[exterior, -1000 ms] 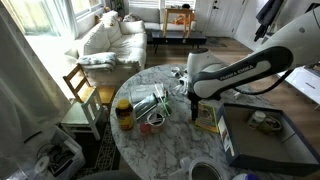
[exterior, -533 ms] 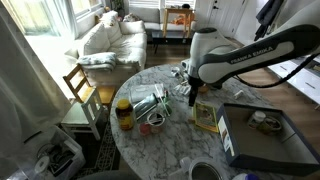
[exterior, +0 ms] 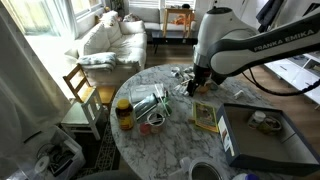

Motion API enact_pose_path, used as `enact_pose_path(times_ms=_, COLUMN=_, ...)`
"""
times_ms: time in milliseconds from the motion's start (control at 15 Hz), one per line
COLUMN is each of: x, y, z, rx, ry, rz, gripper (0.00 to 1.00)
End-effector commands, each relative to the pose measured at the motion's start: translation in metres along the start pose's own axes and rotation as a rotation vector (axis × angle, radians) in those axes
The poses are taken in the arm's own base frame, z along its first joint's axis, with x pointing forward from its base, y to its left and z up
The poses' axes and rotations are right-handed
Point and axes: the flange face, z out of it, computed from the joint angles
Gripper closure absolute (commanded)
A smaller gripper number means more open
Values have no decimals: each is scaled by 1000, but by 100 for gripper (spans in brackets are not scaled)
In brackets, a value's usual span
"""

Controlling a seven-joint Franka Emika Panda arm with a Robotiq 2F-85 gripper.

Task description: Pick up the wooden block and move forward on the table, slide the book a little to the right, put the wooden block in between the book pages

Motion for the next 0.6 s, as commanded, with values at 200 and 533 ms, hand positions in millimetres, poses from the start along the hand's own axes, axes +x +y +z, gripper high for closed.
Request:
enact_pose_path(times_ms=200, x=-56, y=-5, z=-32, rx=-90, ry=-35, rz=354, gripper=0)
enact_pose_path(times_ms=533, x=-53, y=-5, z=-37, rx=-67, ry=-31, rz=389, gripper=0)
